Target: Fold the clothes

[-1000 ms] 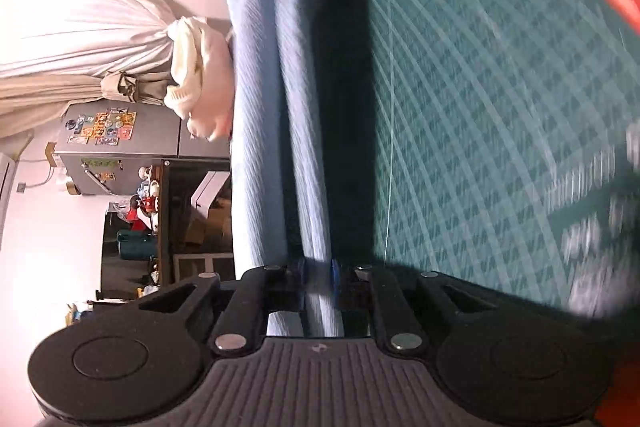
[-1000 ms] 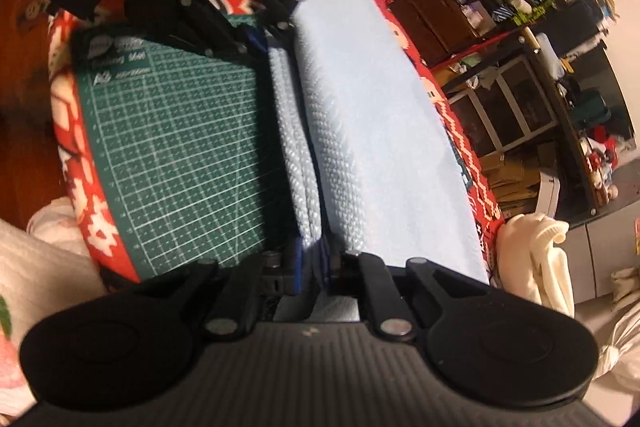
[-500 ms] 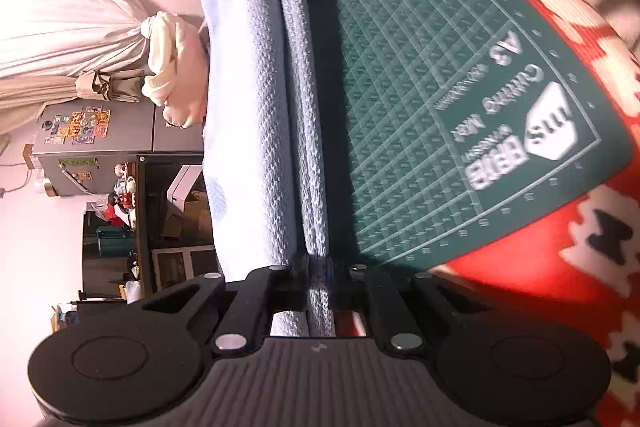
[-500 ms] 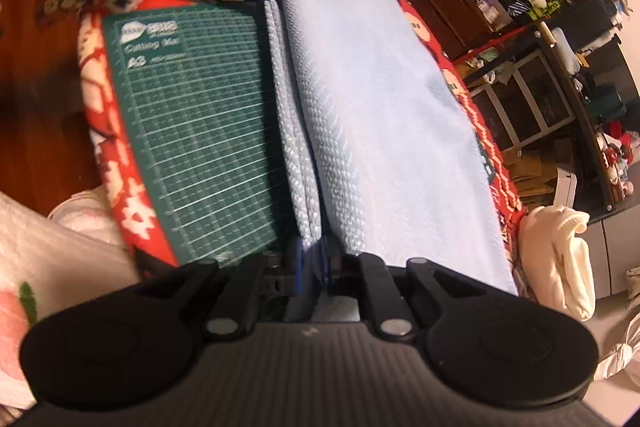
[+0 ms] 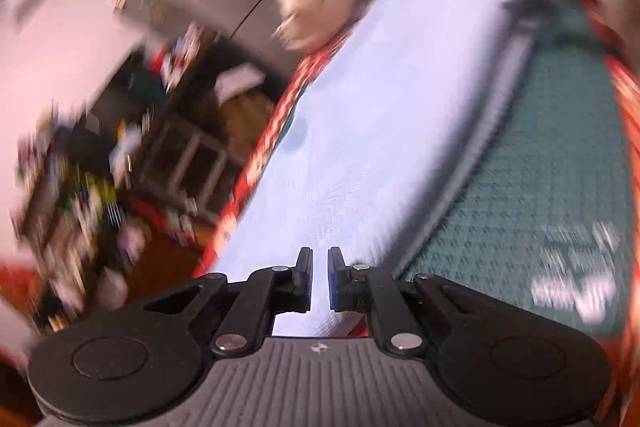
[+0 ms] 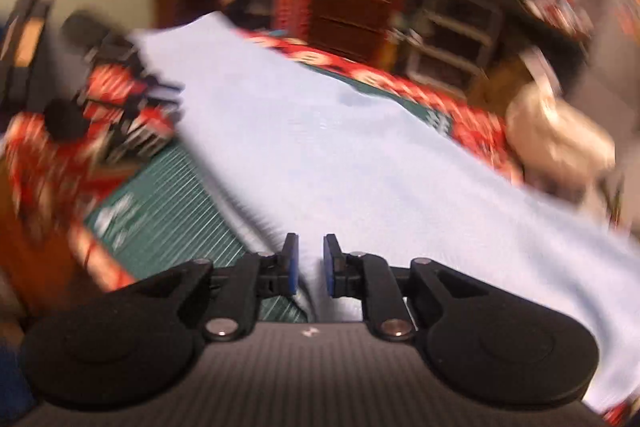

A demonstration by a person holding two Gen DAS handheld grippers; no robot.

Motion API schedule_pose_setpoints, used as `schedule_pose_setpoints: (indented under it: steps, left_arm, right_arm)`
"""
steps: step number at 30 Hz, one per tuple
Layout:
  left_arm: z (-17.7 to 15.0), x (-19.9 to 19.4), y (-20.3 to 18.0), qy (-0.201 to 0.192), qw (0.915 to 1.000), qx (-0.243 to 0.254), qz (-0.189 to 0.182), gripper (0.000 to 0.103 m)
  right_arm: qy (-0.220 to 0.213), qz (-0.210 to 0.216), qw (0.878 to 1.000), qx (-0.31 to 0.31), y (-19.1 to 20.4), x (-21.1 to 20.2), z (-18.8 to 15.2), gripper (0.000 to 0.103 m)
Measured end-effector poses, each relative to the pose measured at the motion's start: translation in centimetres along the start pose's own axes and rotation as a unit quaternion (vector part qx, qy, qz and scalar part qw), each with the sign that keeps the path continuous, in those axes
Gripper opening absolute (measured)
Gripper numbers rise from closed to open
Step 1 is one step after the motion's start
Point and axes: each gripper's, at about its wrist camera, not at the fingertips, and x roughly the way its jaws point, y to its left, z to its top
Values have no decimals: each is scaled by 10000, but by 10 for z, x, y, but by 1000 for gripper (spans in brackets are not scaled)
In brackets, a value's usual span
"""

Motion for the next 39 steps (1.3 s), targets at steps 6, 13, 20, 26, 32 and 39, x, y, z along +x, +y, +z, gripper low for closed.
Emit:
schedule_pose_setpoints:
  steps: [6, 13, 20, 26, 32, 39]
  left_arm:
    - [0, 29, 1, 391, 9964, -752, 61, 9]
    - [20, 21, 9, 485, 9872, -1520, -28, 10]
    - [62, -2, -10, 166, 9766, -2077, -535, 14]
    - [136, 2, -32, -177, 9611, -2504, -1153, 14]
    - [234, 20, -58, -542, 9515, -2535, -1658, 14]
    - [320, 67, -87, -544, 9203, -3115, -2305, 14]
  right_arm:
    - [117, 100, 9921, 1244, -26, 18, -31, 13]
    - [-337, -45, 9850, 1691, -40, -12, -42, 17]
    - [-1033, -866, 9575, 2551, -113, -97, -68, 38]
    - [-1397, -1786, 9149, 3340, -215, -166, -109, 60]
    - [-1534, -1665, 8646, 4486, -316, -174, -175, 67]
    - [-1805, -779, 8096, 5530, -349, -131, -234, 70]
